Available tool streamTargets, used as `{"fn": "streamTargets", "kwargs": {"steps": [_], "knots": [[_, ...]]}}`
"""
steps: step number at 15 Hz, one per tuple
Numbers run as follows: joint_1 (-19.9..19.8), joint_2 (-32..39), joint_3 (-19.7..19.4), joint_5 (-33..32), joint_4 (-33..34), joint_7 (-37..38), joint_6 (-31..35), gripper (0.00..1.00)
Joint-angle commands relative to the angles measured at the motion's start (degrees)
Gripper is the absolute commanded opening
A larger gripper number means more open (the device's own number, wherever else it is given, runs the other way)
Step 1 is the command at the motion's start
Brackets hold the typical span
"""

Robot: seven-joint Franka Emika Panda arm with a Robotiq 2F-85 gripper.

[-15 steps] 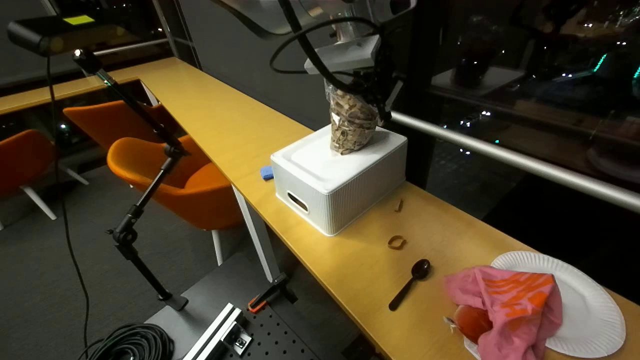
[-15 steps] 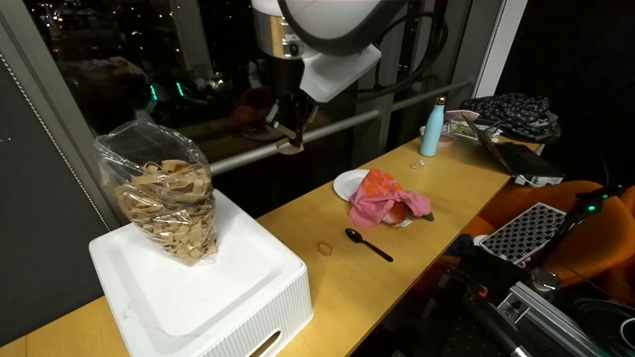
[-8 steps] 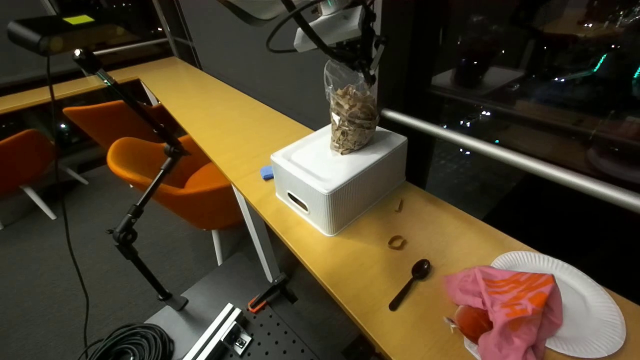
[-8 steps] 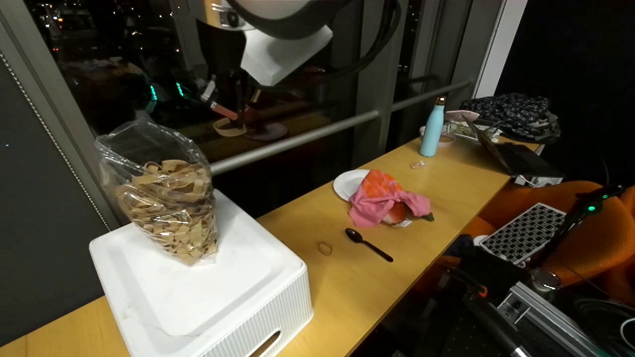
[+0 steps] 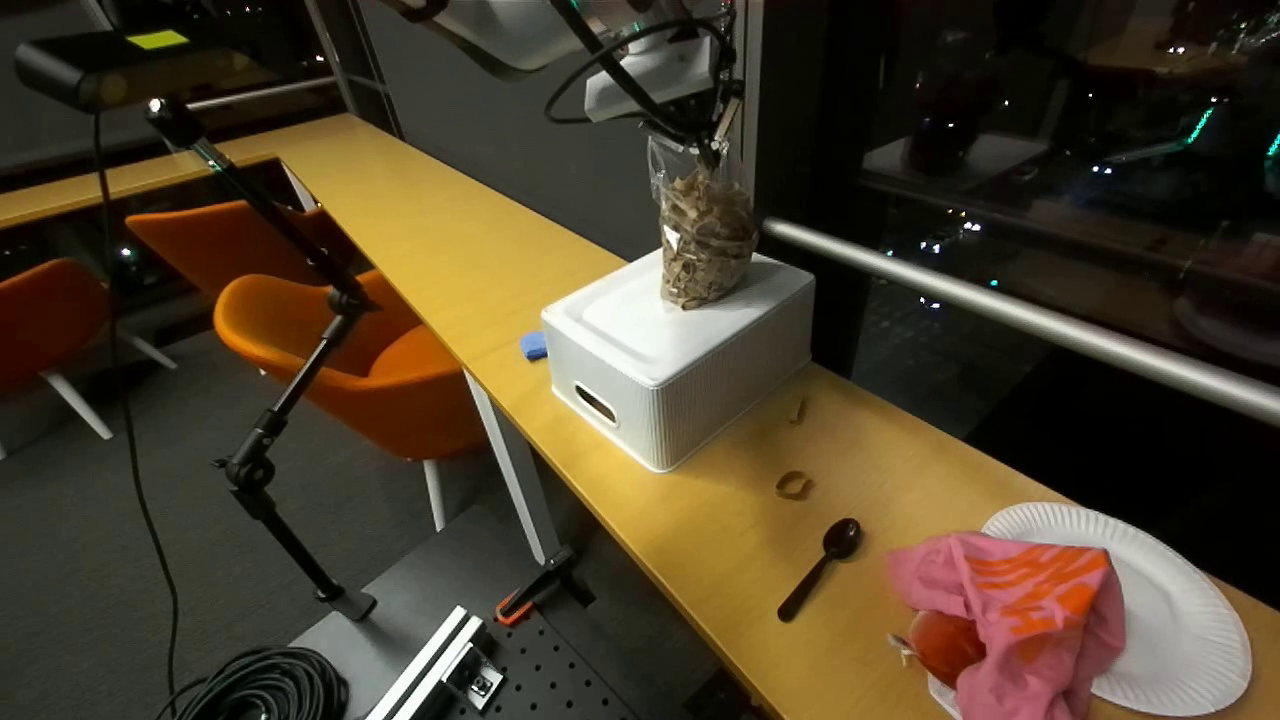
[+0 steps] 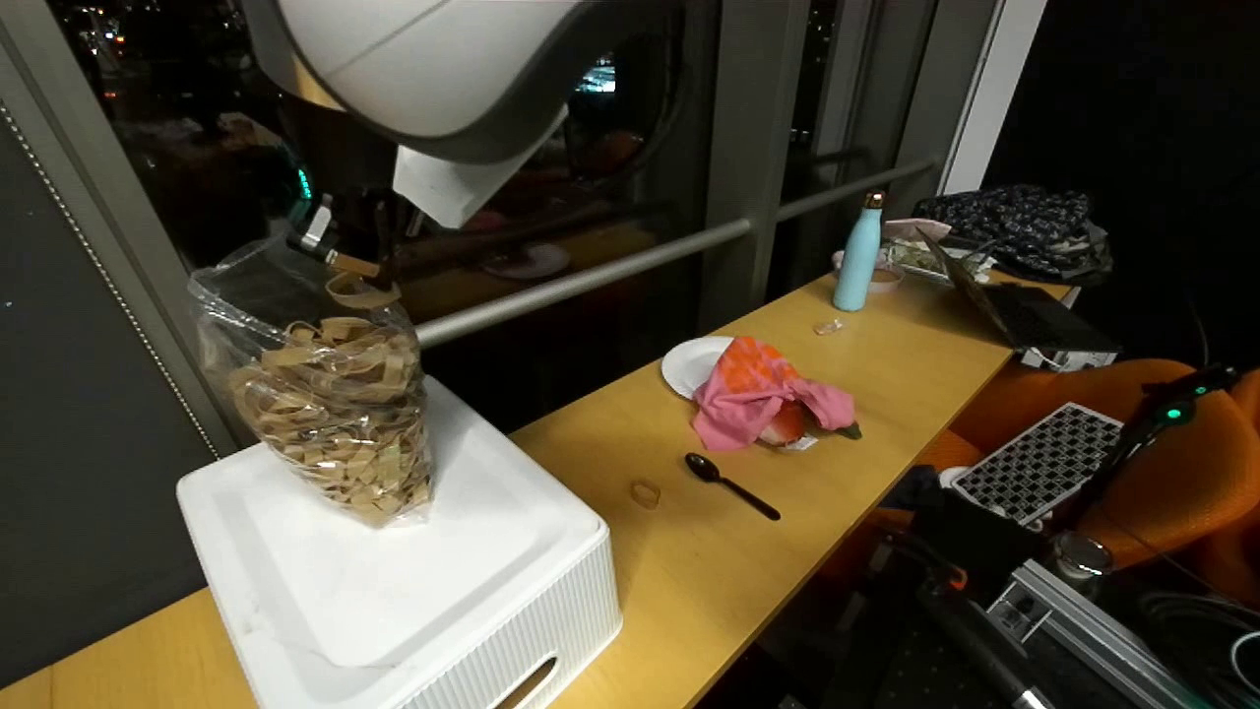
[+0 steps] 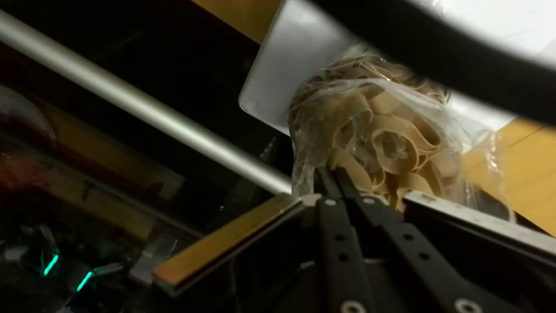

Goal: Pick the three brown rubber bands from the table and put them in the clear rubber band bag one by one

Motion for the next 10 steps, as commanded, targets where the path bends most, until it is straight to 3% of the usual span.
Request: {"fn": "streamTargets", "kwargs": {"steps": [1,6,7,8,10], "knots": [[2.01,1.51,0.22,-0.82,4.38,-2.38,-0.05,0.01],[3.24,3.21,0.21,-0.26,6.20,-3.85,0.65,0.01],[3.37,3.51,0.21,-0.23,6.34,-4.07,0.61,0.27],[3.47,3.76,0.11,-0.31,6.53,-4.08,0.63,0.29],[3.73,3.87,-0.24,-0.53,6.88,-3.60,-0.30,0.43]]}}
